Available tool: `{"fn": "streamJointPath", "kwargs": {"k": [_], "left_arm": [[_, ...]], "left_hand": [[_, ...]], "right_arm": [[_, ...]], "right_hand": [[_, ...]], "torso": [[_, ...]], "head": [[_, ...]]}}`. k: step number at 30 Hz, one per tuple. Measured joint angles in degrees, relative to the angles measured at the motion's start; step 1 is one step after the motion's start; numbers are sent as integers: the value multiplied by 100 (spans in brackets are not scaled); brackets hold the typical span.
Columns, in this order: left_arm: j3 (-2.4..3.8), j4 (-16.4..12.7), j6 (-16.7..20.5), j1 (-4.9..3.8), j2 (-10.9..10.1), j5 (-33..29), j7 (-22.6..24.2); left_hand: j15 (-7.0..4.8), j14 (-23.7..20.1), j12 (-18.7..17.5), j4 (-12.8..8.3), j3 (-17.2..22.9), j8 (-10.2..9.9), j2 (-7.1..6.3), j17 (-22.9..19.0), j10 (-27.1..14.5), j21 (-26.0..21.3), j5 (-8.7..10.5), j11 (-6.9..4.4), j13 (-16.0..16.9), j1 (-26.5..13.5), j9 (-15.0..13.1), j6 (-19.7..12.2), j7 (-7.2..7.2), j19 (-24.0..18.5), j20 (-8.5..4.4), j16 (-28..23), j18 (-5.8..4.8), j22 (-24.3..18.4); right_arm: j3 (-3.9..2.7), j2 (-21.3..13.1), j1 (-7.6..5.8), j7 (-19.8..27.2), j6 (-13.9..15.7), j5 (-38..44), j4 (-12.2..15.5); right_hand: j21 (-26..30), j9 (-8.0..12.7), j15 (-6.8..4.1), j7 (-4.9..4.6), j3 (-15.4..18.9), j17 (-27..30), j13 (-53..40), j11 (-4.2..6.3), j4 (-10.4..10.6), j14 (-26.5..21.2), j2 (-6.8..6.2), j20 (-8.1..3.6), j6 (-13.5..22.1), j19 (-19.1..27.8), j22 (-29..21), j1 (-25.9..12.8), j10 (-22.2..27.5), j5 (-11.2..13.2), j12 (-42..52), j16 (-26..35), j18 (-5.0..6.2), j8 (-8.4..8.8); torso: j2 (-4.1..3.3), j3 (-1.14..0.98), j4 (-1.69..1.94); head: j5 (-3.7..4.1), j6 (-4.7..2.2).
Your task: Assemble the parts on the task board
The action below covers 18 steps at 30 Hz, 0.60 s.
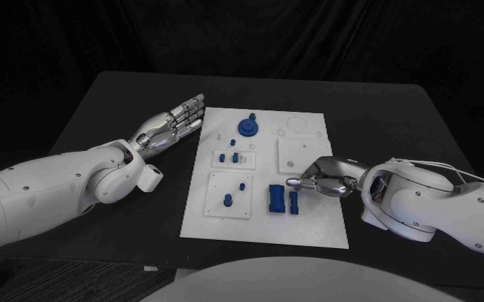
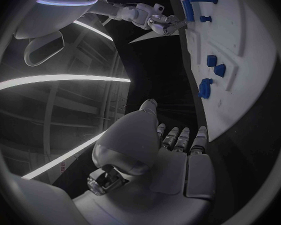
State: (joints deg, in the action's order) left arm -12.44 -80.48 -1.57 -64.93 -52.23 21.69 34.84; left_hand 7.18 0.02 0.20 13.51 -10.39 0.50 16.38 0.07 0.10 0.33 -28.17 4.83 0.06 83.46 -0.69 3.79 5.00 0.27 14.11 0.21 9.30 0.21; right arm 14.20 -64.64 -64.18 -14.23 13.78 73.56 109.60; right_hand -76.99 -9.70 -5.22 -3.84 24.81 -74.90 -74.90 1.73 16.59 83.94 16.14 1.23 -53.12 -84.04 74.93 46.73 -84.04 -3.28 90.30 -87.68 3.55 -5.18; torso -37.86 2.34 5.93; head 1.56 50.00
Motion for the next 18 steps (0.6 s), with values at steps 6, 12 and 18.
{"fn": "streamJointPath", "kwargs": {"k": [6, 12, 18], "left_arm": [[0, 7, -4, 1, 1, 0, -6], [0, 11, -10, 1, 2, 0, -10], [0, 11, -12, 2, -5, 0, -13]], "left_hand": [[0, 0, 0, 0, 0, 0, 0, 1, 0, 0, 0, 0, 1, 0, 0, 0, 0, 21, 22, 0, -1, 0], [0, 0, 0, 0, 0, 0, 0, 1, 0, 0, 0, 0, 1, 0, 0, -21, -20, 21, 21, 0, 0, 0], [0, 0, 0, 0, 0, 0, 0, 2, 0, 0, 0, 0, 2, 0, 0, -21, -20, 21, 21, 0, -1, 0]], "right_arm": [[6, -2, 7, -82, -16, 101, -12], [4, 2, 8, -76, -8, 183, -33], [4, -86, 23, 116, 151, 241, -28]], "right_hand": [[77, 184, -3, 102, 0, 0, 0, 17, 0, 3, 0, 0, 398, 0, 0, 0, 12, 0, 0, 0, 0, 132], [112, 357, -63, 180, 0, 0, 0, 74, 0, 2, 0, -42, 913, 0, -1, 0, 10, 22, 0, 27, 0, 159], [25, 332, -83, 160, 0, 0, -4, 74, 0, 21, 30, -82, 464, -1, -1, -30, 10, 22, 0, 27, 1, 46]], "torso": [[-1, -1, 0], [0, -1, 0], [2, -1, 1]], "head": [[0, 0], [3, 0], [-3, 0]]}}
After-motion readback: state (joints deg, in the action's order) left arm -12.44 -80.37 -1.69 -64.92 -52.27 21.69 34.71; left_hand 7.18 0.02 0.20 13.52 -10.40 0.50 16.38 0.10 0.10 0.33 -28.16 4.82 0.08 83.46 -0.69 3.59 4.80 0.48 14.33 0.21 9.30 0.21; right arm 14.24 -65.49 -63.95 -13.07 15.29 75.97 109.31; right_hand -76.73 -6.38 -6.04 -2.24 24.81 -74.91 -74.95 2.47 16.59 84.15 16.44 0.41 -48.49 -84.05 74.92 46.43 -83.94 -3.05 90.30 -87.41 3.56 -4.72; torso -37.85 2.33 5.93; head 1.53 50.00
